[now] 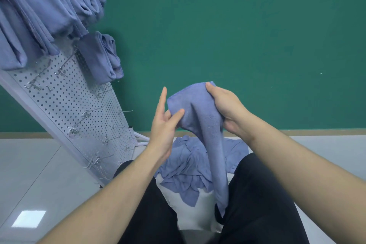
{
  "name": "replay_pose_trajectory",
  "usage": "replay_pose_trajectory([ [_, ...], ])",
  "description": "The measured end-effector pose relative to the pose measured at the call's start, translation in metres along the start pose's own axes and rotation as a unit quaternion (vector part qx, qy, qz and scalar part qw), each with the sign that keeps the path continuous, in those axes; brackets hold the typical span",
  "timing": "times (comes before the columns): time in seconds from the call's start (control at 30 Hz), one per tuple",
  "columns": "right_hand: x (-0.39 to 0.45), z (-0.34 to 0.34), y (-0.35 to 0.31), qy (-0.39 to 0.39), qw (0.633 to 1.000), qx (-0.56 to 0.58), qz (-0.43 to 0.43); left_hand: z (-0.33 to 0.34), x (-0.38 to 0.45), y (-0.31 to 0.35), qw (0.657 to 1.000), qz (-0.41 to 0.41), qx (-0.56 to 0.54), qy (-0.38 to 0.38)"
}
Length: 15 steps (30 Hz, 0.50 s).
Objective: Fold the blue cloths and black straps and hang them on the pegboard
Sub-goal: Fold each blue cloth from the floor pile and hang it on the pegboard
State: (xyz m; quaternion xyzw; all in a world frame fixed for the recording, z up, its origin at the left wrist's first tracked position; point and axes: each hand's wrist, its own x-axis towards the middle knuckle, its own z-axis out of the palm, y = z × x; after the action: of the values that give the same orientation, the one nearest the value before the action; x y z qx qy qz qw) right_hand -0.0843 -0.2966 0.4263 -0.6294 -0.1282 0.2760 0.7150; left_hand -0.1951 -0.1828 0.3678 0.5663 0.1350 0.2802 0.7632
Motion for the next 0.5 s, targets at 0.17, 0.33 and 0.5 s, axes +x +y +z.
replay_pose_trajectory([
  [0.17,0.005,0.003,-0.003,0.009,0.992,0.094,0.086,0.006,-0.012,-0.014,0.999,-0.024,0.027,0.009],
  [0.33,0.009,-0.001,0.0,0.015,0.995,0.078,0.064,0.009,-0.012,-0.011,0.993,-0.014,0.11,-0.047],
  [0.5,0.009,-0.011,0.014,0.038,0.998,0.025,0.044,0.008,0.0,-0.012,0.989,-0.009,0.144,-0.036],
])
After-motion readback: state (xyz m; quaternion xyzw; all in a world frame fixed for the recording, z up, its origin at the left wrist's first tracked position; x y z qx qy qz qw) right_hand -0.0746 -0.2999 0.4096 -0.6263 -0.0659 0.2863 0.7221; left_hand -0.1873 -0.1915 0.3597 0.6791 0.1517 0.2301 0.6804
